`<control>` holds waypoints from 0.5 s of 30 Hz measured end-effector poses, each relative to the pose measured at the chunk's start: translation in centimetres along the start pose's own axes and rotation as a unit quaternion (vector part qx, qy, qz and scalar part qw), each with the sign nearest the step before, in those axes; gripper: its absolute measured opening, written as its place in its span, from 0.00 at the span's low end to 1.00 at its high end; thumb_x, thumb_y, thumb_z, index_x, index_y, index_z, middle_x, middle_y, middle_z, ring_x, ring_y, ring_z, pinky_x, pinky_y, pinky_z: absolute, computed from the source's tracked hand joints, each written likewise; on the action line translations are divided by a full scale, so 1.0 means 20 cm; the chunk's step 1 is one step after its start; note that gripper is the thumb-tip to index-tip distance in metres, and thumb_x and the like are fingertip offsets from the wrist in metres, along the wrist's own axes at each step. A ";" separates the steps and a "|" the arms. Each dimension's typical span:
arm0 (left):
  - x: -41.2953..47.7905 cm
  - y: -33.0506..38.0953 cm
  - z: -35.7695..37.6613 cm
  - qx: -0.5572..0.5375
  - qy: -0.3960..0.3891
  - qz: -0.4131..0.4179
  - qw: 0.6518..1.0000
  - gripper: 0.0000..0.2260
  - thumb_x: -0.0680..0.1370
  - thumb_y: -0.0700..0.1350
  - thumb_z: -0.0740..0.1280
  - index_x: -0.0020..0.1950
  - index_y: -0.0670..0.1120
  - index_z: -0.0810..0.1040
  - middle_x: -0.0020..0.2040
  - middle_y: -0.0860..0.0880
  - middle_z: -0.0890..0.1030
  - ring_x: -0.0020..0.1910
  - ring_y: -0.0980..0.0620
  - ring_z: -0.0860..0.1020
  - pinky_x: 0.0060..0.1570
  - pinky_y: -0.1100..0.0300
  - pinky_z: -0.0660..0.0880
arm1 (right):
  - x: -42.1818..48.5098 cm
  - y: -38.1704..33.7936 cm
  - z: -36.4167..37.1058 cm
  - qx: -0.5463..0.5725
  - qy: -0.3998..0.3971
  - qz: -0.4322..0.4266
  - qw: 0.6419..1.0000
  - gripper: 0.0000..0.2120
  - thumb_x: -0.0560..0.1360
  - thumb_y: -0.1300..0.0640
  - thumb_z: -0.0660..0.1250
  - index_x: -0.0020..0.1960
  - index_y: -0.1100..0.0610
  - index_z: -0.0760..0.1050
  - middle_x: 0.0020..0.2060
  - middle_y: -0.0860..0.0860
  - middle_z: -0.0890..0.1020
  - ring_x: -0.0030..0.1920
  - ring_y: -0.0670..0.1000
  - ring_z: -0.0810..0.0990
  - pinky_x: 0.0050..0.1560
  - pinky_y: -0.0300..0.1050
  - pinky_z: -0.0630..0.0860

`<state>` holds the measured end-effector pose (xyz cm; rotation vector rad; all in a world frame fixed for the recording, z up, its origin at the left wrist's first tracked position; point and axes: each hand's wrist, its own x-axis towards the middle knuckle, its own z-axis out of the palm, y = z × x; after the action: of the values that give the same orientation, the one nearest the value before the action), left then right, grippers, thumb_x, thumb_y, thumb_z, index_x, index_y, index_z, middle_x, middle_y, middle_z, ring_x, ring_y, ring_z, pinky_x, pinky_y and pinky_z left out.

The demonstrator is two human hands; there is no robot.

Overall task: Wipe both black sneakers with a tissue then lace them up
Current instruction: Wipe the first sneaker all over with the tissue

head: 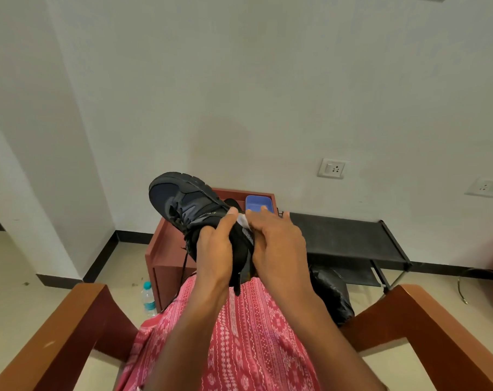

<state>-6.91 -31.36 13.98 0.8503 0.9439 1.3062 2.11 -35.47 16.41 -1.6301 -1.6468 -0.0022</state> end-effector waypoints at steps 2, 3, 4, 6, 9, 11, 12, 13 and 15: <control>0.00 0.01 -0.01 0.009 0.004 -0.007 1.000 0.16 0.79 0.51 0.69 0.50 0.37 0.83 0.51 0.36 0.84 0.54 0.38 0.83 0.61 0.41 0.77 | -0.05 0.00 -0.01 -0.083 0.013 -0.034 0.996 0.10 0.76 0.60 0.70 0.56 0.52 0.83 0.48 0.48 0.85 0.54 0.53 0.82 0.63 0.56 0.74; 0.00 0.01 -0.01 0.011 0.004 -0.012 1.000 0.16 0.78 0.50 0.69 0.51 0.36 0.83 0.51 0.36 0.84 0.54 0.38 0.83 0.60 0.41 0.78 | -0.09 0.00 -0.02 -0.115 0.023 -0.039 0.992 0.14 0.73 0.61 0.74 0.57 0.51 0.83 0.49 0.47 0.85 0.54 0.52 0.82 0.59 0.53 0.76; 0.00 0.02 -0.01 0.013 0.004 -0.017 1.000 0.18 0.76 0.52 0.71 0.52 0.36 0.82 0.51 0.37 0.84 0.54 0.38 0.83 0.60 0.42 0.78 | -0.13 0.00 -0.03 -0.129 0.036 -0.040 0.990 0.18 0.69 0.64 0.77 0.57 0.52 0.83 0.50 0.46 0.86 0.53 0.52 0.82 0.55 0.50 0.76; -0.01 0.03 -0.01 0.015 0.010 -0.027 0.999 0.25 0.69 0.57 0.73 0.54 0.37 0.82 0.52 0.40 0.85 0.54 0.40 0.83 0.61 0.41 0.77 | -0.20 0.04 -0.05 -0.118 0.075 -0.049 0.989 0.22 0.63 0.69 0.79 0.55 0.56 0.85 0.49 0.49 0.86 0.51 0.52 0.81 0.52 0.46 0.77; -0.02 0.03 0.00 0.028 0.010 -0.023 0.999 0.26 0.67 0.56 0.70 0.54 0.36 0.81 0.52 0.39 0.84 0.53 0.40 0.83 0.59 0.42 0.78 | -0.23 0.05 -0.06 -0.120 0.104 -0.056 0.986 0.23 0.58 0.73 0.80 0.51 0.60 0.85 0.46 0.51 0.87 0.46 0.52 0.82 0.49 0.37 0.74; -0.04 0.03 0.02 0.043 -0.003 -0.016 0.999 0.27 0.68 0.55 0.69 0.53 0.32 0.79 0.49 0.39 0.84 0.47 0.42 0.82 0.53 0.44 0.77 | -0.18 0.05 -0.07 -0.115 0.083 -0.043 0.989 0.19 0.61 0.71 0.79 0.49 0.57 0.86 0.43 0.51 0.86 0.43 0.52 0.81 0.47 0.34 0.72; -0.05 0.03 0.02 0.057 -0.012 -0.004 0.998 0.29 0.67 0.56 0.69 0.51 0.30 0.77 0.45 0.40 0.82 0.43 0.43 0.80 0.50 0.45 0.76 | -0.14 0.05 -0.07 -0.103 0.060 -0.020 0.993 0.15 0.65 0.69 0.77 0.48 0.55 0.85 0.41 0.51 0.85 0.43 0.51 0.80 0.48 0.31 0.70; -0.06 0.03 0.03 0.077 -0.022 0.010 0.997 0.30 0.65 0.58 0.69 0.49 0.30 0.76 0.42 0.40 0.79 0.40 0.45 0.77 0.46 0.46 0.74 | -0.09 0.05 -0.07 -0.085 0.036 0.003 0.996 0.11 0.70 0.67 0.74 0.47 0.53 0.85 0.40 0.51 0.84 0.43 0.50 0.77 0.45 0.26 0.66; -0.07 0.03 0.05 0.110 -0.032 0.038 0.993 0.33 0.62 0.61 0.67 0.44 0.30 0.74 0.38 0.41 0.74 0.37 0.47 0.72 0.41 0.48 0.70 | 0.00 0.06 -0.06 -0.051 0.008 0.018 0.999 0.09 0.76 0.64 0.69 0.47 0.52 0.84 0.39 0.50 0.82 0.44 0.50 0.75 0.39 0.31 0.63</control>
<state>-6.27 -32.74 15.03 1.1014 1.0249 1.2466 3.70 -35.89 16.51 -1.7312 -1.6296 -0.0818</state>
